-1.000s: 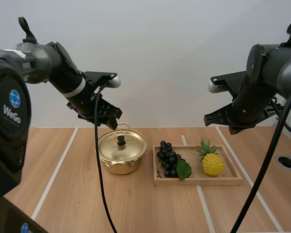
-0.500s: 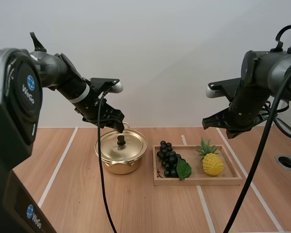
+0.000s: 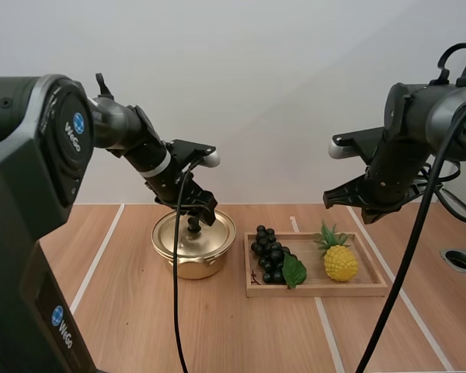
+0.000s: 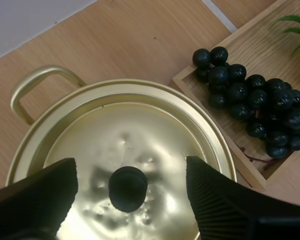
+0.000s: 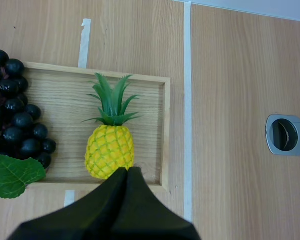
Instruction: Open the pot, put the pineapple inside, and close it
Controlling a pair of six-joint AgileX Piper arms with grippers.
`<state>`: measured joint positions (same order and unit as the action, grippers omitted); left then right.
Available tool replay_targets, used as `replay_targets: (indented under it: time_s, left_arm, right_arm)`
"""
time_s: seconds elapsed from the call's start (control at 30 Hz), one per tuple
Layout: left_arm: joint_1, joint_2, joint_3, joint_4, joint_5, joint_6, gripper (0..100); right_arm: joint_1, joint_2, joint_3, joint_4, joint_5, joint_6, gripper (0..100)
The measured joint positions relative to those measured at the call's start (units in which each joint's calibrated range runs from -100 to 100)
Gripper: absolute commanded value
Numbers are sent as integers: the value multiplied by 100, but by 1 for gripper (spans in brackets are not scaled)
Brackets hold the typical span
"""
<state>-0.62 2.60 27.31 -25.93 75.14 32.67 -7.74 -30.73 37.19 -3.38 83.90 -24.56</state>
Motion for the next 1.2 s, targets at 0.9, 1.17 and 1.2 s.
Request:
replay_targets:
  time_s: [0.9,1.17,1.2]
  left_arm:
    - [-57,324,-15,631,-188,-397,98]
    - [-57,379,-45,443,-302,-387,61]
    - [-57,379,-45,407,-316,-387,53]
  right_arm:
    - [0,0,0,0,-181,0,0]
    - [0,0,0,0,-181,0,0]
    - [0,0,0,0,-181,0,0]
